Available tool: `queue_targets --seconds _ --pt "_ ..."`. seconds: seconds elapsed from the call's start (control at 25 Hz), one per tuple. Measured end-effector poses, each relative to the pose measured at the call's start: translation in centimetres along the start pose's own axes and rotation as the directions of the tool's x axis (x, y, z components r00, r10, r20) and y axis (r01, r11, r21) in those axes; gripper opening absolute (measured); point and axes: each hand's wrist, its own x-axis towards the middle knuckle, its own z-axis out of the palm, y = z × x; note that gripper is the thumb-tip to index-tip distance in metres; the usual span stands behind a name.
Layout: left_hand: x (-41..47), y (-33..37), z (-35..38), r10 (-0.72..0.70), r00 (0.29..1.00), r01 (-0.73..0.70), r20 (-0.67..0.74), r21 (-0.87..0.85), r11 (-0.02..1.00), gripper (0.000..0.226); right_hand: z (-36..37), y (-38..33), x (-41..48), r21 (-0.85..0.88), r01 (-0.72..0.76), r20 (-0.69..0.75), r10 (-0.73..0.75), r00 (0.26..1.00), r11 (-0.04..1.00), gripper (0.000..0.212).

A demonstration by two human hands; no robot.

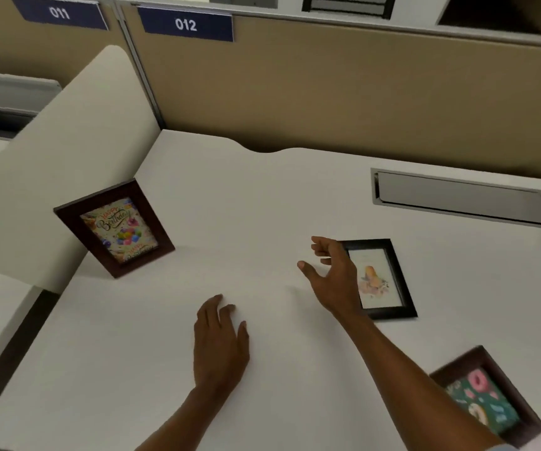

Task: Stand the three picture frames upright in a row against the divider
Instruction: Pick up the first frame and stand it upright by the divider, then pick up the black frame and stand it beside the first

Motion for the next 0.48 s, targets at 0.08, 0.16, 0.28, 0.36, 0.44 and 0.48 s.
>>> queue_targets --seconds 0.08,0.16,0.28,0.36,0.44,0.48 --pt "0.5 4.9 1.4 0.03 0.997 -0.02 0.064 -0.157 0.987 0.037 -3.4 2.2 -0.9 -0.14 -0.001 -0.183 -0.025 0.983 0.99 0.056" --pt "1.1 9.9 2.6 0.015 0.993 0.025 0.117 -0.331 0.943 0.033 -6.8 4.1 -1.3 -0.307 -0.096 -0.295 0.001 0.955 0.947 0.061" --pt "2.6 16.4 3.3 -0.127 0.967 0.233 0.219 -0.572 0.787 0.023 -10.5 6.6 -1.6 -0.426 -0.299 -0.326 0.164 0.931 0.854 0.076" --pt "3.6 19.4 3.2 -0.258 0.911 0.41 0.322 -0.631 0.659 0.02 -11.6 7.4 -1.9 -0.401 -0.377 -0.295 0.272 0.916 0.835 0.084" --pt "4.1 21.2 3.7 -0.326 0.858 0.513 0.397 -0.632 0.581 0.02 -12.2 8.1 -2.4 -0.339 -0.409 -0.27 0.329 0.905 0.847 0.087" --pt "4.2 21.8 4.1 -0.353 0.838 0.545 0.416 -0.628 0.554 0.02 -12.3 8.3 -2.6 -0.315 -0.408 -0.26 0.336 0.905 0.857 0.086"
